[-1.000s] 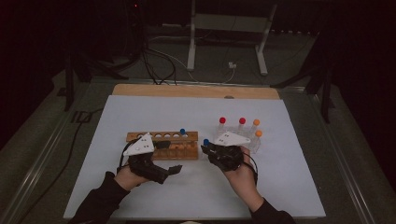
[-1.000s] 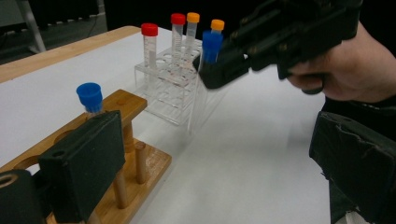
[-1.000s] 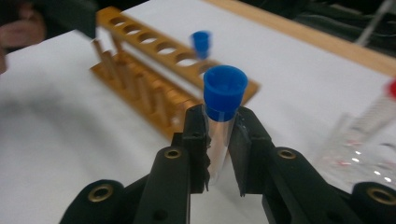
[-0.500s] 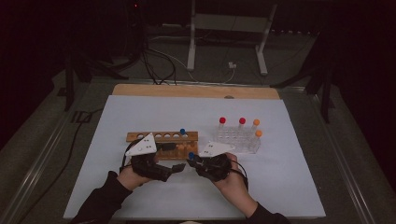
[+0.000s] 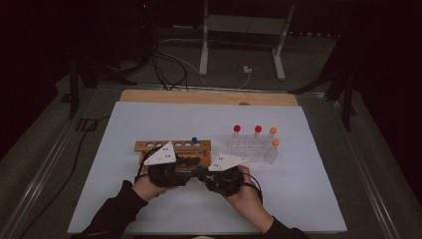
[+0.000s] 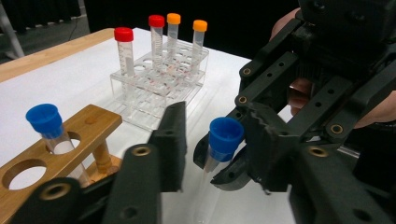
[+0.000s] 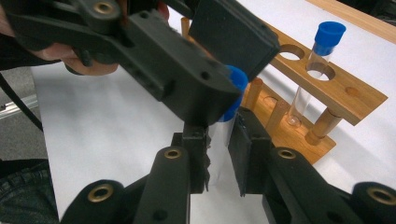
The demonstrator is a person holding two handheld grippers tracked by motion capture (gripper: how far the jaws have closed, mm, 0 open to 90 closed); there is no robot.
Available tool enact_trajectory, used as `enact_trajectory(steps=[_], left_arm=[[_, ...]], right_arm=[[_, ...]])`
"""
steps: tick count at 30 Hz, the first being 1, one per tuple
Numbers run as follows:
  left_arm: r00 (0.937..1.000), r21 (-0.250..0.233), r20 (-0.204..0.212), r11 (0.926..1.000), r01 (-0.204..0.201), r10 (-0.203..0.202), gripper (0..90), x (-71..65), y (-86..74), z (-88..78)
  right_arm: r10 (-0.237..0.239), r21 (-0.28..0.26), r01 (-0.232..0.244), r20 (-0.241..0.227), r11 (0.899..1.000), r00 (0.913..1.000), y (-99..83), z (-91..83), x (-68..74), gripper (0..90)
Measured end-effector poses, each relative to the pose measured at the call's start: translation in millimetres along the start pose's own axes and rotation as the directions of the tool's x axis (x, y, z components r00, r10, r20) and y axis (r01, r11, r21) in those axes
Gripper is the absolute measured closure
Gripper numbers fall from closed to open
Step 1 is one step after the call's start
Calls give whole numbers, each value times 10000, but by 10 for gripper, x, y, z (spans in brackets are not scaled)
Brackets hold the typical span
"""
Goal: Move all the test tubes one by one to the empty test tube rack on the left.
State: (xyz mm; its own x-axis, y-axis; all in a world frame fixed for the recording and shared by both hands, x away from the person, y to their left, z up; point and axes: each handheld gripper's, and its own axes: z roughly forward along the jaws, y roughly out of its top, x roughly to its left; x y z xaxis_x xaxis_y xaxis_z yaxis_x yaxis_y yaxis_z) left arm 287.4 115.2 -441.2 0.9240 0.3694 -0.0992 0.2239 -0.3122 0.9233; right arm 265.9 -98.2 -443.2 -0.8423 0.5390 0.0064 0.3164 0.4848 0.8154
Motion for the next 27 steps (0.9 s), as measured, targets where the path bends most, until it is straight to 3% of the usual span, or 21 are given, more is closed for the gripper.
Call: enact_trajectory(steps=[4, 8, 12, 14, 15, 17, 18, 21, 26, 27], left_arm=[[9999, 19, 139, 10000, -91, 90, 739, -2, 4, 16], [9998, 69, 117, 9998, -184, 184, 766, -12, 24, 23], [9999, 21, -78, 9999, -117, 117, 770, 20, 58, -19], [9996, -27, -225, 9998, -172, 171, 770, 40, 77, -58], [9991, -82, -405, 9998, -158, 155, 770, 65, 100, -104], [9987, -110, -491, 9998, -139, 134, 770, 80, 112, -128], [9983, -142, -568, 9998, -131, 122, 771, 96, 126, -154], [9961, -229, -875, 9996, -144, 123, 771, 138, 177, -218], [9920, -284, -1251, 9994, -199, 162, 771, 199, 277, -282], [9905, -285, -1365, 9993, -229, 188, 771, 211, 294, -290]], right_arm=[[20, -10, -20, 56, 10000, 10000, -2, 1, -2, 763], [100, -45, -100, 36, 9999, 9999, -7, 0, -17, 758], [441, -245, -438, 85, 9987, 9990, 7, -15, -18, 624], [489, -274, -485, 149, 9984, 9987, 9, -19, -20, 602], [610, -377, -603, 181, 9975, 9980, 13, -24, -33, 533], [623, -423, -612, 263, 9972, 9977, 15, -31, -36, 507], [596, -529, -576, 369, 9969, 9975, 21, -44, -45, 425], [640, -669, -608, 476, 9959, 9968, 29, -65, -48, 375], [815, -1075, -717, 898, 9916, 9926, 38, -110, -69, 167], [880, -1168, -762, 1000, 9902, 9911, 41, -123, -70, 158]])
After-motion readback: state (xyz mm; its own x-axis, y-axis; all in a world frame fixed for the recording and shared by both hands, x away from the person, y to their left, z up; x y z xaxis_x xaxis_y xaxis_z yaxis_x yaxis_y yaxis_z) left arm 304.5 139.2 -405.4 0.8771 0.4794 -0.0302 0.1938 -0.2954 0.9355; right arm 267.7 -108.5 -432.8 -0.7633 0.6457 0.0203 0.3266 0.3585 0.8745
